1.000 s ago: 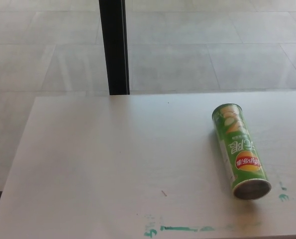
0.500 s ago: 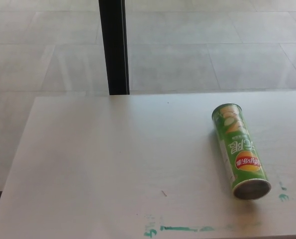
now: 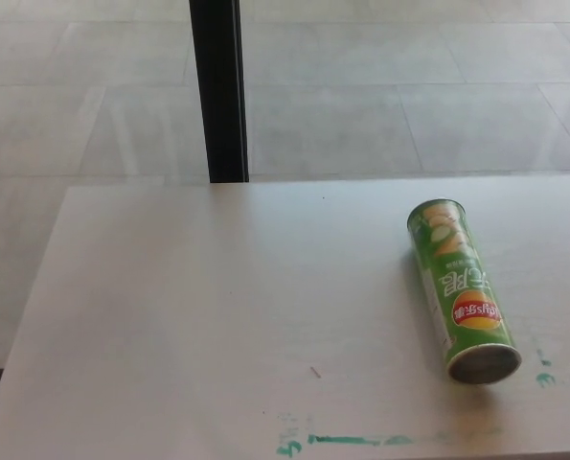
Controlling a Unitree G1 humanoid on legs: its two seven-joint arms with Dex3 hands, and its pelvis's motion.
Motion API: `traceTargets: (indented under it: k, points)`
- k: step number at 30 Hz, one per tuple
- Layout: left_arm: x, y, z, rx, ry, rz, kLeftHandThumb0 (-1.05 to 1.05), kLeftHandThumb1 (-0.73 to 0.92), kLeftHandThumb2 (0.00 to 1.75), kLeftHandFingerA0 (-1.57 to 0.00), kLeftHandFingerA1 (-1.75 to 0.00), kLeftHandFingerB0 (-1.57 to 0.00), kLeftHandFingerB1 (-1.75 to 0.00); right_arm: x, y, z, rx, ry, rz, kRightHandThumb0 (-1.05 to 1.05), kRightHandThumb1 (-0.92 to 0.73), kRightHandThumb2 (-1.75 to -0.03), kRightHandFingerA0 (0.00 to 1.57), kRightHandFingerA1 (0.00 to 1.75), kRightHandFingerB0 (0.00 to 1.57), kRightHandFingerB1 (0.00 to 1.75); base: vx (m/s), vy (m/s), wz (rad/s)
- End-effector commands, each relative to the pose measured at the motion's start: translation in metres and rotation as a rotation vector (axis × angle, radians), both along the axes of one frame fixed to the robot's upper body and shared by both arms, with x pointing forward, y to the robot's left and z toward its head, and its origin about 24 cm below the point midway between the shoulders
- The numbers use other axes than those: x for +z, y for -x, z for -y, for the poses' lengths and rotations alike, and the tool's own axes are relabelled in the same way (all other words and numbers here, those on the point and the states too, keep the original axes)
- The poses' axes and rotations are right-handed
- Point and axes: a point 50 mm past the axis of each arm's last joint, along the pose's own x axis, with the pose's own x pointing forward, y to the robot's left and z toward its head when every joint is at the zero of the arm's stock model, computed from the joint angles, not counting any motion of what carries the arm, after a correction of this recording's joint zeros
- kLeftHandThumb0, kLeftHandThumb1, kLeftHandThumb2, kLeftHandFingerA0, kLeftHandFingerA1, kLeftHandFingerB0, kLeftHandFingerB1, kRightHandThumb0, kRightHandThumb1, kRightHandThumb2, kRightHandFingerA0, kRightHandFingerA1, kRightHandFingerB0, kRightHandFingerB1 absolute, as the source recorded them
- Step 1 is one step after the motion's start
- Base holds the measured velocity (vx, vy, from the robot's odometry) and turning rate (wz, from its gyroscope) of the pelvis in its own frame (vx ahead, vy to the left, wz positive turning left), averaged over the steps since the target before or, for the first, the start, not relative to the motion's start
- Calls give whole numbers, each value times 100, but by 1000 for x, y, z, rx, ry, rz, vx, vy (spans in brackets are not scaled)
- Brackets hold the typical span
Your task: Use the right hand as a fist to push the chips tray inside its container kept in the middle of the desk
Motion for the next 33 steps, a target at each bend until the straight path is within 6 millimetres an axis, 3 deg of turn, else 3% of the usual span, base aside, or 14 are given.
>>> traceTargets:
  k: [1, 2, 3, 4, 5, 15, 17, 18, 21, 25, 29, 30, 31, 33]
  points:
    - [6, 0, -5, -6, -16, 9, -80, 92, 70, -54, -78, -43, -51, 2, 2, 2, -3, 27, 20, -58, -87, -64, 27, 129, 16, 56, 0, 0, 0]
    - [6, 0, -5, -7, -17, 6, -80, 92, 70, -54, -78, -43, -51, 2, 2, 2, -4, 25, 20, -58, -87, -64, 27, 129, 16, 56, 0, 0, 0]
    - [6, 0, -6, -9, -21, -2, -76, 73, 112, -53, -72, -36, -57, 2, 2, 2, 2, 24, 23, -57, -89, -65, 22, 125, 9, 48, 0, 0, 0]
    - [7, 0, -6, -10, -23, -6, -76, 73, 112, -53, -72, -36, -57, 2, 2, 1, 5, 23, 25, -57, -89, -65, 22, 125, 9, 48, 0, 0, 0]
    - [6, 0, -6, -8, -22, -5, -78, 92, 69, -54, -69, -41, -47, 2, 2, 1, 4, 24, 21, -58, -89, -63, 26, 133, 13, 54, 0, 0, 0]
    - [6, 1, -5, 13, -11, 11, -76, 92, 69, -55, -71, -43, -50, 2, 1, 2, 14, 27, 14, -57, -87, -65, 28, 127, 11, 50, 0, 0, 0]
    - [6, 1, -5, 4, -15, 9, -77, 92, 69, -55, -74, -44, -50, 2, 1, 1, 15, 34, 37, -58, -89, -63, 24, 129, 12, 55, 0, 0, 0]
    - [6, 0, -5, -7, -18, 5, -79, 92, 70, -55, -72, -43, -52, 3, 1, 2, 15, 30, 16, -58, -89, -64, 30, 139, 19, 68, 0, 0, 0]
    - [6, 0, -5, 11, -8, 24, -79, 92, 68, -53, -76, -45, -52, 2, 2, 2, 12, 26, 25, -59, -88, -64, 33, 141, 9, 48, 0, 0, 0]
    - [6, 0, -5, 16, -6, 26, -80, 92, 67, -55, -81, -46, -51, 2, 0, 1, -2, 15, 37, -57, -90, -64, 31, 138, 13, 53, 0, 0, 0]
    - [6, 0, -5, 15, -5, 20, -80, 92, 67, -53, -72, -44, -49, 2, 0, 0, 27, 32, -4, -57, -88, -66, 31, 120, 15, 49, 0, 0, 0]
    - [7, -3, -6, 9, -7, 23, -80, 92, 67, -54, -69, -45, -49, 2, -2, 0, 28, 30, -2, -63, -72, -97, 43, 97, 8, 50, 0, 0, 0]
    - [7, -5, -6, 2, -13, 24, -81, 92, 68, -56, -75, -44, -51, 2, -2, -1, 24, 25, 11, -57, -87, -65, 29, 125, 15, 51, 0, 0, 0]
    - [7, -5, -6, 0, -15, 17, -80, 92, 69, -54, -71, -44, -50, 2, -3, 0, 3, 4, 32, -58, -87, -65, 32, 129, 13, 46, 0, 0, 0]
